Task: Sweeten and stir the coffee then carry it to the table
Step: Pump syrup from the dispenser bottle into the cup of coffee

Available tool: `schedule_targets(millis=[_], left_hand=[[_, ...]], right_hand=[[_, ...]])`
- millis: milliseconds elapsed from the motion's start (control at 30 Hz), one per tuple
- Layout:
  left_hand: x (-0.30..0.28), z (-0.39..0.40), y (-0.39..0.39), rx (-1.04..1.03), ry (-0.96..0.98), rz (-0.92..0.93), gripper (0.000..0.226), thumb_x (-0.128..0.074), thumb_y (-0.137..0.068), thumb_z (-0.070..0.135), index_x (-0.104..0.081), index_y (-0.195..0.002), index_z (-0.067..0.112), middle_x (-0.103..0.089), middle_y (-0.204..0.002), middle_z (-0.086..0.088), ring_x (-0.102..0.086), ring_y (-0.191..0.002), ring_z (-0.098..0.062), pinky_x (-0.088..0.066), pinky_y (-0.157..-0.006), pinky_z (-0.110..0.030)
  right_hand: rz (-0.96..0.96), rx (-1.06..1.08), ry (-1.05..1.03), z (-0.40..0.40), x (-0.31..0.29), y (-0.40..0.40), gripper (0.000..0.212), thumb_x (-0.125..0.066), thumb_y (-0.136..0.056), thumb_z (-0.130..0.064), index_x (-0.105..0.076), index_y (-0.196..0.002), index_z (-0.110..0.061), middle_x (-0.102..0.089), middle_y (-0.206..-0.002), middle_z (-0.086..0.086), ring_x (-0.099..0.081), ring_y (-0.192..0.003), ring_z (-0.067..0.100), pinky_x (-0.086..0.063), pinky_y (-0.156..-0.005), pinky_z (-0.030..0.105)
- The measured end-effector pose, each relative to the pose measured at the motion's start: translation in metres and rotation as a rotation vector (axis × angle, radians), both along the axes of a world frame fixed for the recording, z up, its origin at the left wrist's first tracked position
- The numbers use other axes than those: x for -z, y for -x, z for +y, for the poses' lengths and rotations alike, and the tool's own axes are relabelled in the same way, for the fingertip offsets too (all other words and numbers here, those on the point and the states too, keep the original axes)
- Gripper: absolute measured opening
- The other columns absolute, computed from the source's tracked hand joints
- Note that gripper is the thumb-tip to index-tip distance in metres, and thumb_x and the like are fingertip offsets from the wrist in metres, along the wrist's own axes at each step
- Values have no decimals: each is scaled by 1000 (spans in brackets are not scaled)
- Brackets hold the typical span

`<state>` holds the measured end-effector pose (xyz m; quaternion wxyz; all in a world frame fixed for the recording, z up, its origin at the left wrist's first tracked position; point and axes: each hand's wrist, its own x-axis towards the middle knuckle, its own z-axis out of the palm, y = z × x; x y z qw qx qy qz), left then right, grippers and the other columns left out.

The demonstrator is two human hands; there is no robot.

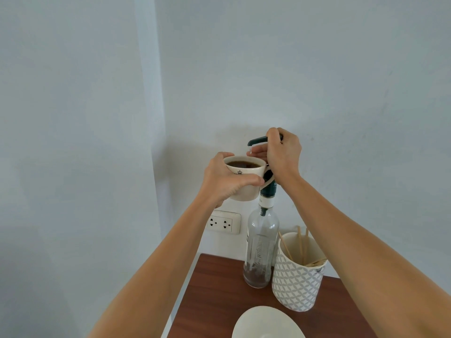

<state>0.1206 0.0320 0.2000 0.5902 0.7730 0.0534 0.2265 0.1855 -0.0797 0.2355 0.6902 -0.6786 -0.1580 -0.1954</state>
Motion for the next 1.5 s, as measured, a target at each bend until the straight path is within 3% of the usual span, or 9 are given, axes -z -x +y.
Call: schedule_targets(millis=[233,433,733,900,967,1067,1133,1267,1500], left_hand=[[0,0,-1,2,6,11,100,-88,-32,39,-51,-123,22,-64,-117,0,-64,-103,-19,-54,-75,-30],[-2,1,1,10,2,14,100,-88,-31,40,-51,-123,22,-64,-116,0,-64,-105,-20,-55,-79,-31],[-7,-4,6,23,2,14,110,-85,-23,47,-50,-124,23,-64,-117,0,-64,-105,-21,-56,-83,-34],[12,-11,24,41,18,8,108,-85,-23,47,-51,-123,23,-66,-115,1,-66,-103,-19,-55,-79,-31],[47,-23,32,57,-11,120,106,-84,-23,45,-52,-122,23,-66,-113,3,-66,-101,-16,-54,-77,-28],[67,-23,46,50,14,107,107,-86,-25,44,-54,-124,23,-67,-114,2,-66,-103,-16,-57,-81,-32],[77,-26,47,78,-6,132,106,-88,-25,45,-54,-124,23,-68,-113,3,-67,-103,-17,-58,-84,-36],[98,-28,56,73,-14,113,105,-89,-27,45,-55,-124,22,-70,-111,4,-68,-104,-15,-59,-89,-39],[110,-40,64,139,-56,42,103,-91,-32,44,-52,-125,23,-69,-108,9,-66,-105,-10,-56,-93,-35]], right_hand=[[-2,2,16,-1,0,1,25,-44,-86,-14,-48,-62,-8,-73,-61,20,-75,-58,34,-63,-65,52],[27,-35,15,-6,-5,5,22,-46,-90,-18,-54,-72,-8,-75,-70,22,-76,-61,31,-63,-66,45],[-18,125,191,-26,-8,9,43,-51,-90,-59,-60,-85,-18,-75,-82,10,-74,-81,26,-59,-78,40],[-41,236,336,-44,33,44,39,-50,-98,-36,-65,-80,-5,-64,-70,-1,-59,-71,18,-39,-65,26],[117,194,394,-57,87,60,41,-50,-99,-37,-60,-70,-11,-56,-61,-7,-51,-61,10,-34,-59,22],[115,157,401,-65,108,79,40,-49,-101,-39,-61,-69,-18,-53,-59,-12,-49,-59,4,-34,-59,19],[141,118,413,-68,120,84,43,-48,-101,-39,-69,-75,-13,-62,-63,-5,-57,-63,9,-43,-65,23],[237,3,290,-73,144,93,44,-51,-100,-40,-71,-80,-6,-75,-80,15,-74,-81,31,-59,-85,50],[225,-105,203,-92,152,101,40,-50,-103,-29,-72,-87,0,-74,-80,15,-75,-83,26,-63,-82,44]])
